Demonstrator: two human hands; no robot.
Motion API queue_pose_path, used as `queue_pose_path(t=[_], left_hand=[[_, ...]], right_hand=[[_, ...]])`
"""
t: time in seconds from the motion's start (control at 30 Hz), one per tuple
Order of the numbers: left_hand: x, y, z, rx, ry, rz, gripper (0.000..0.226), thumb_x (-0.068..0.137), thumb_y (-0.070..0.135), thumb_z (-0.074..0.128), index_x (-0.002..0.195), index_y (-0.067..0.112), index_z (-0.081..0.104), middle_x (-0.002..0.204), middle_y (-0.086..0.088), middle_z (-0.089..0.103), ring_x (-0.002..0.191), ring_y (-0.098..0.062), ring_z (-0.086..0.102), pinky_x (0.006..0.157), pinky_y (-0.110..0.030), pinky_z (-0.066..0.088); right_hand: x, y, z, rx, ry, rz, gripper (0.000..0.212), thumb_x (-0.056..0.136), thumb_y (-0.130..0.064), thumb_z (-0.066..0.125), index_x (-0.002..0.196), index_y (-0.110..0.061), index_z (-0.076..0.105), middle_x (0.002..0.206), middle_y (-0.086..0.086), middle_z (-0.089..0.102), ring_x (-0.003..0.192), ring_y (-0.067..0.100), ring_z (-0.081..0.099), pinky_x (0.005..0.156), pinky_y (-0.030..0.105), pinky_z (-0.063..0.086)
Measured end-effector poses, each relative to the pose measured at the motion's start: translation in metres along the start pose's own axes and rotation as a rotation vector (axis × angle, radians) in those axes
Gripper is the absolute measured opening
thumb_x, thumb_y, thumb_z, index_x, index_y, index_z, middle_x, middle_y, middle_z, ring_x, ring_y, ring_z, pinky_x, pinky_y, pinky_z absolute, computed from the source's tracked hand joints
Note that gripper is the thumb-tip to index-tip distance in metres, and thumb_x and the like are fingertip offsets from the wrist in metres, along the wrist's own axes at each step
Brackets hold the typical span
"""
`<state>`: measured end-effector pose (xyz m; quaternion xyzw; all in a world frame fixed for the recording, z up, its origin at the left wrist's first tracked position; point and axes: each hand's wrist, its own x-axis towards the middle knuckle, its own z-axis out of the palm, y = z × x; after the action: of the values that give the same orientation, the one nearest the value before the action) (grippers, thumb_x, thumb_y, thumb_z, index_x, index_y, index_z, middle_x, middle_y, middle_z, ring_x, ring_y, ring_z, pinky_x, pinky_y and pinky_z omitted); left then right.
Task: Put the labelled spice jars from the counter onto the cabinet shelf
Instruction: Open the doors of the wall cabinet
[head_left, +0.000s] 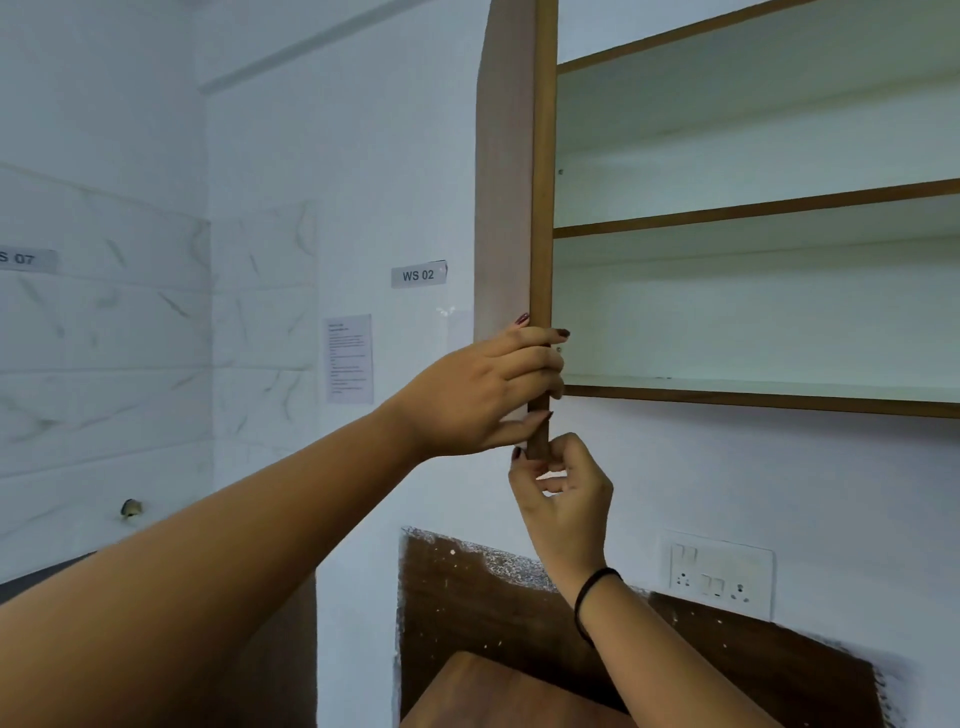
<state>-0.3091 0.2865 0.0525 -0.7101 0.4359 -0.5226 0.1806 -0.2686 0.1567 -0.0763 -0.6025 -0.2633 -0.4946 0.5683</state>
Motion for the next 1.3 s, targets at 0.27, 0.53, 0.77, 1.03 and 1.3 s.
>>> queue_pose_path(t=[0.27,0.53,0.77,1.03,1.3], left_hand=[[-0.037,-0.015,-0.024,0.083,-0.115,-0.029,0.034,0.102,0.032,0.050,0.121,0.009,0.065,0.136,-0.010,0.059,0.143,-0.027,0.038,0.119,-0.041,0.031],[-0.081,-0.029,-0.054,0.189,-0.209,-0.109,0.029,0.098,0.029,0.059,0.121,0.012,0.065,0.137,-0.007,0.059,0.144,-0.025,0.037,0.119,-0.043,0.032],[-0.120,-0.039,-0.080,0.366,-0.411,-0.069,0.043,0.102,0.035,0.035,0.120,0.013,0.068,0.132,-0.007,0.063,0.137,-0.026,0.047,0.121,-0.041,0.020],[-0.160,-0.064,-0.088,0.460,-0.553,-0.100,0.045,0.101,0.027,0.033,0.134,0.012,0.060,0.141,-0.004,0.058,0.140,-0.028,0.042,0.118,-0.049,0.023],[-0.196,-0.081,-0.082,0.554,-0.678,-0.196,0.060,0.107,0.036,0.010,0.137,0.015,0.057,0.145,-0.002,0.054,0.140,-0.023,0.043,0.121,-0.042,0.009]], right_hand=[[-0.020,-0.009,0.048,0.130,-0.003,0.228,0.047,0.077,-0.070,0.058,0.086,-0.025,0.069,0.074,-0.010,0.072,0.069,0.008,0.069,0.063,0.032,0.059],[-0.033,-0.016,0.084,0.211,-0.141,0.219,0.054,0.072,-0.063,0.066,0.101,-0.018,0.073,0.095,-0.007,0.076,0.090,0.005,0.070,0.074,0.020,0.059],[-0.049,-0.023,0.130,0.344,-0.286,0.300,0.067,0.067,-0.064,0.071,0.120,-0.023,0.069,0.121,-0.010,0.068,0.109,0.000,0.061,0.085,0.015,0.053],[-0.050,-0.024,0.173,0.249,-0.268,0.204,0.034,0.084,-0.031,0.075,0.115,-0.017,0.072,0.117,-0.003,0.071,0.102,0.008,0.067,0.082,0.016,0.055],[-0.046,-0.024,0.188,0.115,-0.266,-0.049,0.019,0.088,-0.023,0.065,0.106,-0.021,0.068,0.121,-0.003,0.063,0.104,0.013,0.064,0.081,0.026,0.060]])
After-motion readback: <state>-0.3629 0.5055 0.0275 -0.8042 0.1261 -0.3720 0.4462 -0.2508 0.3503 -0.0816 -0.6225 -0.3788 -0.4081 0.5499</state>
